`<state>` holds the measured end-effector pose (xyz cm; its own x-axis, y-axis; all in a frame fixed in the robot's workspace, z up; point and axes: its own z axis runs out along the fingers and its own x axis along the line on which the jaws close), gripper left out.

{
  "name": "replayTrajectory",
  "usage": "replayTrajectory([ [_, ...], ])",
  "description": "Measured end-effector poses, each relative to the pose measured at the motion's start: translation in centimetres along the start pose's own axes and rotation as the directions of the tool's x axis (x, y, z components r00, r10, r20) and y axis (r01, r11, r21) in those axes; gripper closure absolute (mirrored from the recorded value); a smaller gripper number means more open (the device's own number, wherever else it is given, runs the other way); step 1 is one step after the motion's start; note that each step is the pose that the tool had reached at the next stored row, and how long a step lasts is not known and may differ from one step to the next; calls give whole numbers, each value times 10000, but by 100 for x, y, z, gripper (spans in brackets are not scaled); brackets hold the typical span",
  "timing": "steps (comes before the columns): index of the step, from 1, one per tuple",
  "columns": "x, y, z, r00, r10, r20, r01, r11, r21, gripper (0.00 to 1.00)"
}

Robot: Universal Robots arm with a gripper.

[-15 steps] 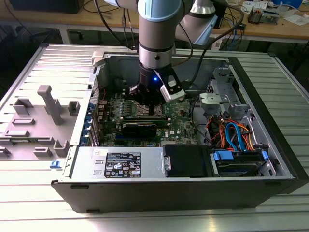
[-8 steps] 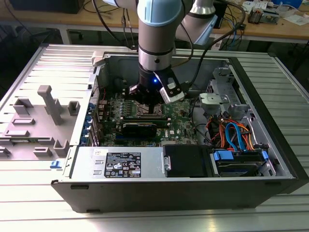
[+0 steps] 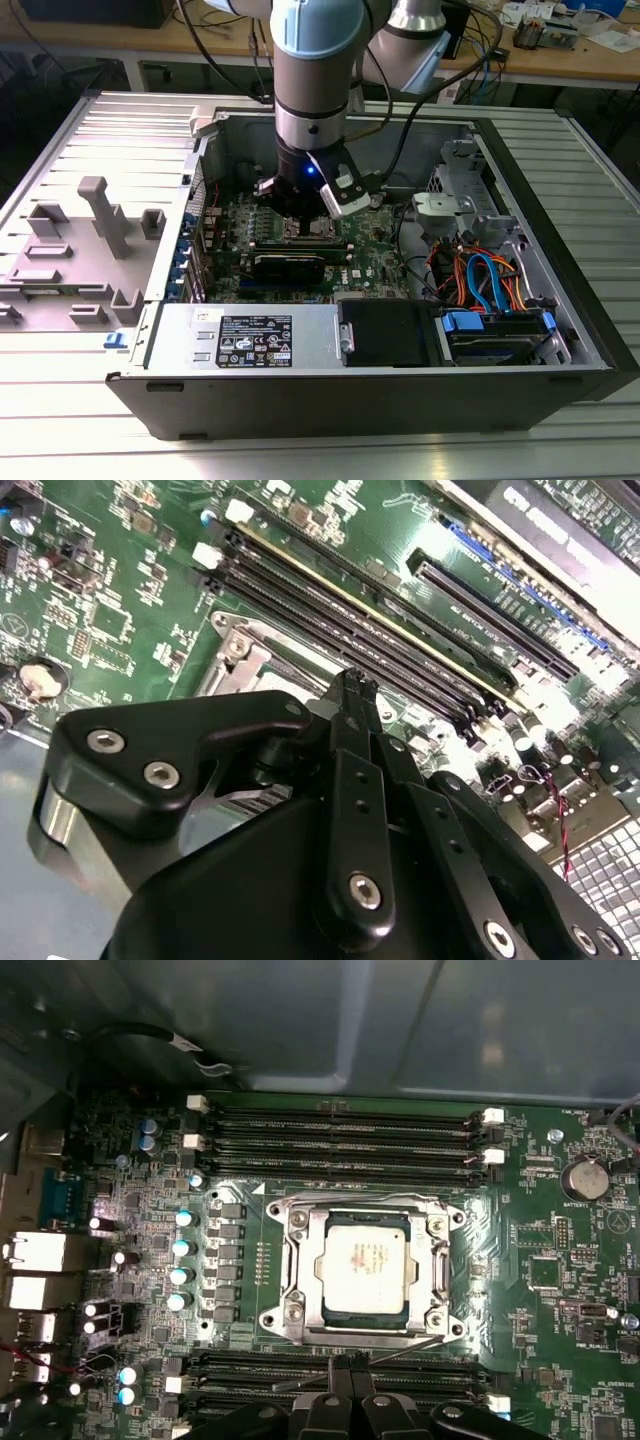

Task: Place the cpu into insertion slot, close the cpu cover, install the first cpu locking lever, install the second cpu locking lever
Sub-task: 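Install the second cpu locking lever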

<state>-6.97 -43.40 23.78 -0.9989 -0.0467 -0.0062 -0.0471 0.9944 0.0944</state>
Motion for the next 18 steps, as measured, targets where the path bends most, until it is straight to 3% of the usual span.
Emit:
replayTrajectory([
  [1, 0, -2, 0, 10000, 3, -36, -3, 10000, -24, 89],
  [3, 2, -24, -2, 9997, 17, -223, -20, 9999, -105, 89],
  [6, 5, -83, -8, 9997, -2, -260, -2, 9999, -171, 89],
  [8, 5, -94, -6, 9995, -8, -327, 1, 9997, -230, 89],
  [10, 5, -95, -3, 9988, -3, -497, -13, 9995, -326, 89],
  [13, 6, -98, 5, 9977, 1, -678, -27, 9992, -387, 89],
  [14, 6, -103, 15, 9970, -1, -778, -31, 9991, -414, 89],
  [18, 6, -116, 54, 9964, -78, -843, 34, 9987, -516, 89],
])
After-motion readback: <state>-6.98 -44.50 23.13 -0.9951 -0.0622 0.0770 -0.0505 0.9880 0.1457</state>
